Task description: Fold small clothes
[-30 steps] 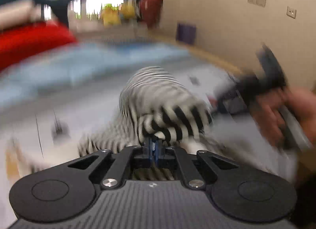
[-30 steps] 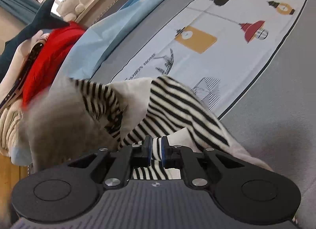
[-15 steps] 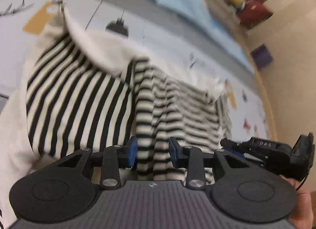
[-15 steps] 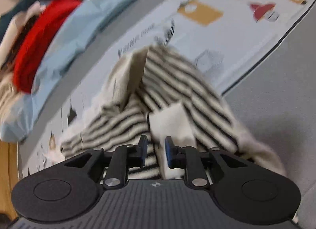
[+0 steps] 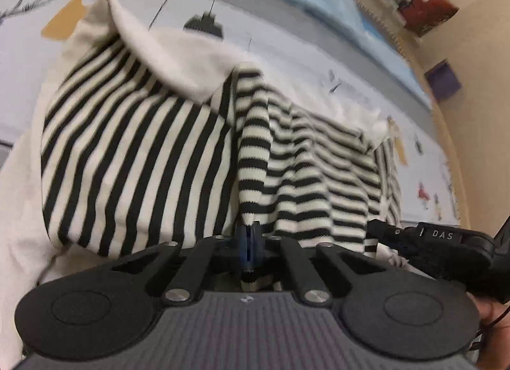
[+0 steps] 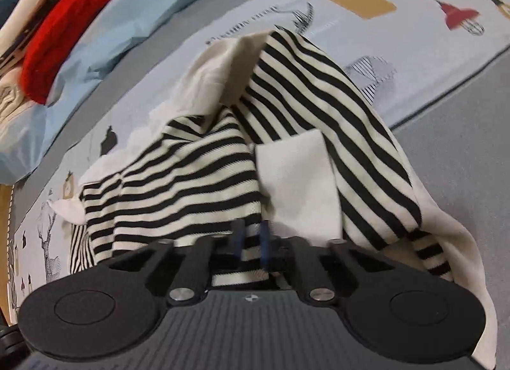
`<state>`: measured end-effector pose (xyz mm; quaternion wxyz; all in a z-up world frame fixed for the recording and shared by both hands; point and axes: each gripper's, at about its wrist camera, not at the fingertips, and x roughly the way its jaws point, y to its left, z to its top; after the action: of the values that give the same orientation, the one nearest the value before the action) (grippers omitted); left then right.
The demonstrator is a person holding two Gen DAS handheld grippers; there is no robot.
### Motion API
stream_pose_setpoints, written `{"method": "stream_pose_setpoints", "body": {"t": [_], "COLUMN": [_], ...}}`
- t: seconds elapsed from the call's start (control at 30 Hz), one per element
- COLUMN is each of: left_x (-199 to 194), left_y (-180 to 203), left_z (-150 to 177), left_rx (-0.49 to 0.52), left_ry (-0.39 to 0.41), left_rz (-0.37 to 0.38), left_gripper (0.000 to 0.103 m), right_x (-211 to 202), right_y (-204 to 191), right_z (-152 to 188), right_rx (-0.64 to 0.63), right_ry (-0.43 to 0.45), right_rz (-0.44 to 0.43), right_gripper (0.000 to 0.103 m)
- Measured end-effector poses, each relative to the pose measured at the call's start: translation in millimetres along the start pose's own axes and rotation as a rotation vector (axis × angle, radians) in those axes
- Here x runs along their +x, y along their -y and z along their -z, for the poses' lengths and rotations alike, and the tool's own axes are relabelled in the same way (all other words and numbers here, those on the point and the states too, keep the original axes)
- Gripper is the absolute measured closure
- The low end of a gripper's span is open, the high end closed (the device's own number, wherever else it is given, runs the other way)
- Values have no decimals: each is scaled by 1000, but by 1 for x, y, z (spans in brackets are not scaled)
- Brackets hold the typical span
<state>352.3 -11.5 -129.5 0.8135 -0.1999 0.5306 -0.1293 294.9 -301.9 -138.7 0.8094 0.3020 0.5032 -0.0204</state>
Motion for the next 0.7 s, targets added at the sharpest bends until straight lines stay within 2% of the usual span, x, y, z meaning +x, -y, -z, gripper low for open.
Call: {"method": "stream_pose_setpoints", "body": {"t": [0.07,0.13,0.2,0.27,0.33,0.4,0.47,0.53,0.57,0.6,0.67,0.7], "left_x": [-27,-56,-77,-81,-74,-61,-53,-67,-75,-79,-76,-70], "left_y": [1,-1,-12,-27,-41,-45,-46,-47,-47,-45,-41,-37], "left_z": [-7,-13,-15,-14,-13,-9,-5,-4,-5,-5,-2,-4], "left_rx": [1,15,19,-4,-37,-11,34,9,-3,-12,-1,12], "left_ry": [89,176,232,225,179,93,12,86,123,146,123,93], "left_rz": [45,72,42,-10,-48,-105,-113,-113,-72,-30,11,13], "left_gripper": [102,102,102,102,103,103,101,96,88,84,71,71], "right_x": [-5,-19,-39,-51,-46,-28,-9,-5,-8,-14,-25,-29], "right_y": [-2,-6,-12,-13,-7,7,22,32,32,31,23,17], "right_z": [-4,-7,-11,-14,-15,-15,-12,-10,-11,-12,-14,-14], "right_rx": [10,17,-5,-7,14,72,116,144,146,143,119,94], "right_ry": [24,72,153,190,159,71,1,9,29,56,107,121], "right_rz": [-48,-137,-235,-292,-266,-170,-38,49,69,69,17,-16], "right_gripper": [102,102,102,102,102,102,102,99,97,97,97,91]}}
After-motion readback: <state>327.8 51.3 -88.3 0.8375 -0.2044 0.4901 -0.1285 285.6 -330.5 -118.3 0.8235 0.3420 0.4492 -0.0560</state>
